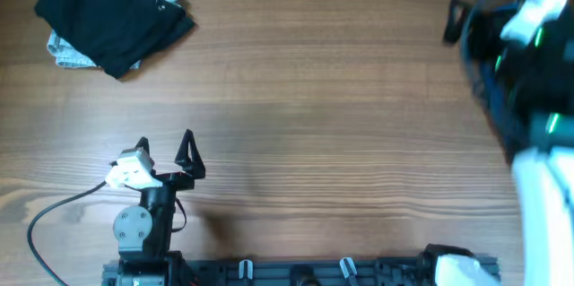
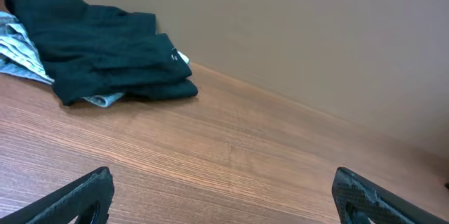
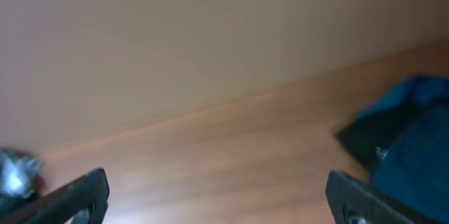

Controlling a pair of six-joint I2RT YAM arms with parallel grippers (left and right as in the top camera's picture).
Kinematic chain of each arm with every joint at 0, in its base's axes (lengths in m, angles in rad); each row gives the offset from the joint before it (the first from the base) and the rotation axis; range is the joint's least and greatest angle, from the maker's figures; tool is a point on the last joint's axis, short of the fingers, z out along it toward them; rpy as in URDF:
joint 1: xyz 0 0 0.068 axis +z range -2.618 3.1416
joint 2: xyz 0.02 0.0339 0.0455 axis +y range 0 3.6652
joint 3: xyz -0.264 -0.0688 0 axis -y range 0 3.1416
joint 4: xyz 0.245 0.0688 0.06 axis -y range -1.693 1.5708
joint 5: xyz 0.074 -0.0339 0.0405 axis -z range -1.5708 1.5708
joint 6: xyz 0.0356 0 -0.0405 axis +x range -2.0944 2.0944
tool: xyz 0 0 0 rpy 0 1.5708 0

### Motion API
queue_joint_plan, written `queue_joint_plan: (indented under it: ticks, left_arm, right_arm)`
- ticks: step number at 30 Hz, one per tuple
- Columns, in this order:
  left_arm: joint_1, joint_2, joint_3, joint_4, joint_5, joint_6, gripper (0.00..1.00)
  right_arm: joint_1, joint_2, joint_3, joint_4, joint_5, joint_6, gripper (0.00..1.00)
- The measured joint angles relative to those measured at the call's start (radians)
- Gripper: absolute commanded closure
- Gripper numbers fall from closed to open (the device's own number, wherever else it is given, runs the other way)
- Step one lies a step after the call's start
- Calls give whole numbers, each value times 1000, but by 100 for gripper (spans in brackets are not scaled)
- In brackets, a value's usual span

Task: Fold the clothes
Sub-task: 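Reach the right gripper to the dark blue shorts pile and grasp them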

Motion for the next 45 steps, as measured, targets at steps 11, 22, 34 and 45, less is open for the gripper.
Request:
queue_joint_plan:
  ticks: [11, 22, 34, 45]
  left_arm:
    - [0, 0, 0, 0, -3, 0, 0]
    - [0, 0, 0, 0, -3, 0, 0]
    - [0, 0, 0, 0, -3, 0, 0]
    - [0, 0, 0, 0, -3, 0, 0]
  right_arm:
    - [-106, 487, 461, -299, 60, -127, 0]
    - [-106, 827, 472, -248, 346, -174, 2]
    - [-106, 962, 472, -187, 485, -189, 18]
    - [-137, 983, 472, -240, 550, -124, 21]
